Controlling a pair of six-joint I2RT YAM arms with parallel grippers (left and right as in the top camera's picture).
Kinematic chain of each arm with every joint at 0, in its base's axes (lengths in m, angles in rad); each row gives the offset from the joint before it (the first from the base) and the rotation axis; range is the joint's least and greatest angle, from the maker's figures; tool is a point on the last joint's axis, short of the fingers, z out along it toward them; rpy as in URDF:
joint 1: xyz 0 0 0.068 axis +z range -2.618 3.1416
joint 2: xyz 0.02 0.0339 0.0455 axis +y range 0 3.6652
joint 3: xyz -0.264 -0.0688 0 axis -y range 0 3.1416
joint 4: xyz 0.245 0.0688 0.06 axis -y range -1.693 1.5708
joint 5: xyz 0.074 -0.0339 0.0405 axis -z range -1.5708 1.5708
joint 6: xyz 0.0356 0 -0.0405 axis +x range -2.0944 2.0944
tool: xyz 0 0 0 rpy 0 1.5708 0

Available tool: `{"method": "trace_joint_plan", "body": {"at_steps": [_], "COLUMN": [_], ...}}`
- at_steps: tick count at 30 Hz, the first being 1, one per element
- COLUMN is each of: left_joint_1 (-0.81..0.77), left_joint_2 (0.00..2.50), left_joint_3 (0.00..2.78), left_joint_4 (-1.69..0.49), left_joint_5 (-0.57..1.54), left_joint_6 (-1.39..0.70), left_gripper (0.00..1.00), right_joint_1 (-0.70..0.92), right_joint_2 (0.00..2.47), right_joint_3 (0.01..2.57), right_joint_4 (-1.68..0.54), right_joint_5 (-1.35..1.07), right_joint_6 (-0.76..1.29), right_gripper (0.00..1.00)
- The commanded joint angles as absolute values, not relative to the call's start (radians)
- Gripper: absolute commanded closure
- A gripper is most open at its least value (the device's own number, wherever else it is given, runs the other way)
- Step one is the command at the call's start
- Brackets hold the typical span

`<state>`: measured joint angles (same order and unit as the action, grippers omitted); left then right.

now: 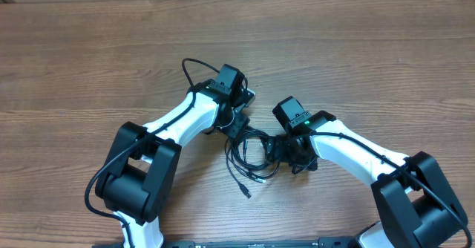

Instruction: Untangle cables

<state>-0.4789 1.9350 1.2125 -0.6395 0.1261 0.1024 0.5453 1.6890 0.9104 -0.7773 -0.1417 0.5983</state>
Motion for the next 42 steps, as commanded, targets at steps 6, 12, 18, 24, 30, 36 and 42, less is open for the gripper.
{"method": "trace_joint_plan", "body": {"at_steps": [6,12,18,24,30,36,42], "left_joint_1": [-0.478,-0.478,-0.478,-0.478,-0.478,-0.462,-0.373], "left_joint_2": [1.941,1.941,1.942,1.942,1.942,1.942,1.942], "left_joint_3": [1.261,1.264,1.264,1.262,1.200,1.146,1.145], "left_joint_4": [-0.684,-0.684,-0.691,-0.691,-0.654,-0.635,-0.689], "left_joint_5": [0.096,0.065,0.015,-0.052,-0.114,-0.267,-0.347], "left_joint_6": [0.081,0.082,0.081,0.079,0.036,-0.057,-0.194], "left_gripper": [0.42,0.43,0.48,0.51,0.51,0.46,0.42], "right_joint_1": [0.545,0.545,0.545,0.545,0.545,0.541,0.537], "right_joint_2": [1.745,1.745,1.745,1.745,1.752,1.808,1.812], "right_joint_3": [0.884,0.884,0.884,0.884,0.868,0.847,0.844], "right_joint_4": [-0.749,-0.749,-0.752,-0.752,-0.744,-0.729,-0.739], "right_joint_5": [-0.086,-0.086,-0.082,-0.079,-0.052,-0.016,0.010], "right_joint_6": [0.549,0.548,0.549,0.549,0.550,0.577,0.614], "right_gripper": [0.09,0.09,0.09,0.09,0.09,0.09,0.10]}}
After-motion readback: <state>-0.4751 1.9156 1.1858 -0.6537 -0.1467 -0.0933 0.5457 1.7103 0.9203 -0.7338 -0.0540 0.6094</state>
